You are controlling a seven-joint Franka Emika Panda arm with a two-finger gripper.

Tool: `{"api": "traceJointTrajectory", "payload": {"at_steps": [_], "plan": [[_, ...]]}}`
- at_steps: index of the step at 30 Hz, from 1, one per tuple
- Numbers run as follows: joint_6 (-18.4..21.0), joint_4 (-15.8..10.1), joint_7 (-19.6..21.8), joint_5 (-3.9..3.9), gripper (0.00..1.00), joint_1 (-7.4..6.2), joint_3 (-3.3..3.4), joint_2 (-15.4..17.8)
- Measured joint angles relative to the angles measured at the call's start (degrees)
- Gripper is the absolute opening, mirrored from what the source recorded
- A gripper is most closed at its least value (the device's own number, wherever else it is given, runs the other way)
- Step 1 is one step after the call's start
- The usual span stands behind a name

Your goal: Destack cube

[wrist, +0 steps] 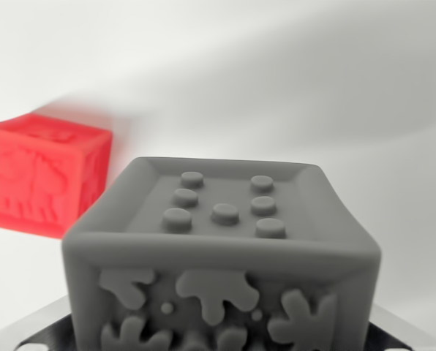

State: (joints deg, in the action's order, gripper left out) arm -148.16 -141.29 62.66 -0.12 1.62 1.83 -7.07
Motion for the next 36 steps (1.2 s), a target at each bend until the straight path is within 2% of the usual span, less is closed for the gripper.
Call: {"api": "traceJointTrajectory", "payload": {"at_steps": [22, 36], "plan": [[-2.5, -1.8, -8.7, -0.43, 0.0, 3.5, 1.31, -0.7], [-4.0, -2.5, -14.2, -0.72, 0.0, 6.01, 1.86, -1.5]]}}
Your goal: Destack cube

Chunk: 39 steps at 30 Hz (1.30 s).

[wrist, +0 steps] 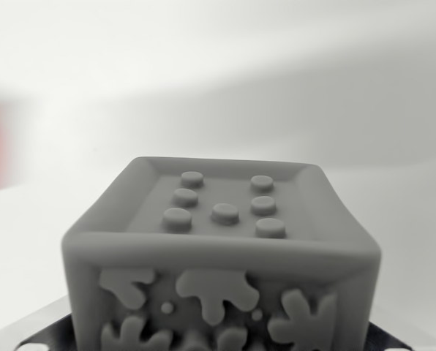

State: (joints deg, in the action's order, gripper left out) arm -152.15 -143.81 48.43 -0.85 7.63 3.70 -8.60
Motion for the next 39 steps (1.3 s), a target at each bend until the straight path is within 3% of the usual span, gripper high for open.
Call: {"api": "traceJointTrajectory", "payload": {"at_steps": [39], "plan": [[-3.8, -0.5, -15.7, -0.99, 0.0, 8.08, 0.63, -3.3]]}}
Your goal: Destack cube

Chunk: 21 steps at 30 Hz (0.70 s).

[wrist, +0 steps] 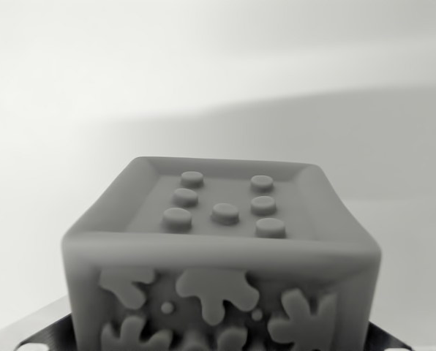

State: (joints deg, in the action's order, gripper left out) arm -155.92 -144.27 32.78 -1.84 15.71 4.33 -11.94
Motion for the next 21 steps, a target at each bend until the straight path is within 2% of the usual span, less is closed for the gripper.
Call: {"api": "traceJointTrajectory", "payload": {"at_steps": [21], "plan": [[-1.6, 0.6, -8.1, -0.55, 0.0, 4.46, 0.0, -2.2]]}}
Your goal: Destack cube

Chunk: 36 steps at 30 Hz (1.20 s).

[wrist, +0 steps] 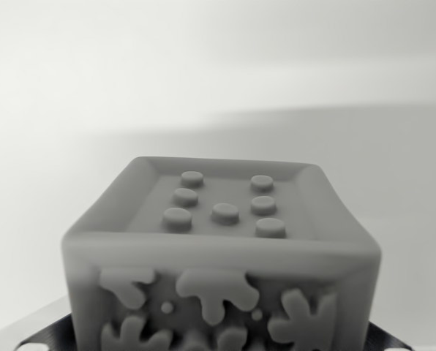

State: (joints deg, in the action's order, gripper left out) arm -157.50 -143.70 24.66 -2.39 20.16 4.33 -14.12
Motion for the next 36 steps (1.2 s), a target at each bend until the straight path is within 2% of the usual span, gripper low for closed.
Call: {"api": "traceJointTrajectory", "payload": {"at_steps": [12, 15, 24, 36], "plan": [[-0.7, 0.7, -4.4, -0.34, 0.0, 2.48, 0.0, -1.4], [-1.4, 0.9, -4.7, -0.47, 0.0, 2.73, -0.05, -2.2], [-5.4, 1.8, -5.2, -1.13, 0.0, 3.26, -0.92, -7.4], [-8.3, 2.9, -5.4, -1.26, 0.0, 4.09, -1.78, -11.4]]}}
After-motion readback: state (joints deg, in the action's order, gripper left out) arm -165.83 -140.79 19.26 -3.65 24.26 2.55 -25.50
